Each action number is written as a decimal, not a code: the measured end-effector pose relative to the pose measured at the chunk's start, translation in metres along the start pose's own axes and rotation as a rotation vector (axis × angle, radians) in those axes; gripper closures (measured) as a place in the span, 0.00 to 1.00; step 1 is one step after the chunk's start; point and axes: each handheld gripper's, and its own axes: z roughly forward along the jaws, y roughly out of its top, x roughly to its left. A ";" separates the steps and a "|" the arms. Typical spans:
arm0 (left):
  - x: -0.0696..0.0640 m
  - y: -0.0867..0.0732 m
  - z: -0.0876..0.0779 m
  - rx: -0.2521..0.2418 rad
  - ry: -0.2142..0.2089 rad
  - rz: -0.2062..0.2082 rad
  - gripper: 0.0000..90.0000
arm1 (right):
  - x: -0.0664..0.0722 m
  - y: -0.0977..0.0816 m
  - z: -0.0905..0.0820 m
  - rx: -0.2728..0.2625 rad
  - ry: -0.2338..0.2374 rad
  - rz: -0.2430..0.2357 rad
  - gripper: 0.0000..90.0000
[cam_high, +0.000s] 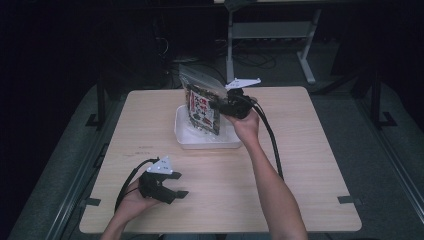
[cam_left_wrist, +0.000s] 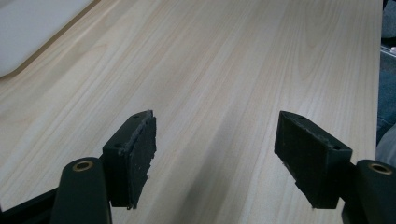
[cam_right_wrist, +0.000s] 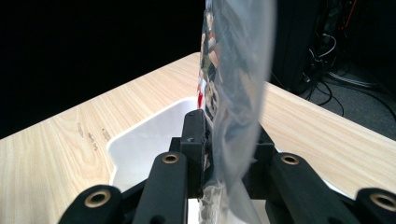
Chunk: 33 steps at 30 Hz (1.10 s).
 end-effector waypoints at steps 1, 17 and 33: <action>0.000 0.000 0.000 0.002 0.000 0.000 0.32 | 0.000 0.000 0.000 0.002 -0.001 -0.005 0.83; 0.001 0.001 -0.001 0.002 0.009 0.005 0.32 | -0.006 0.002 -0.007 -0.001 0.017 0.070 0.55; 0.001 0.002 -0.001 0.006 0.018 0.008 0.31 | -0.007 -0.006 -0.038 -0.002 0.045 0.101 0.44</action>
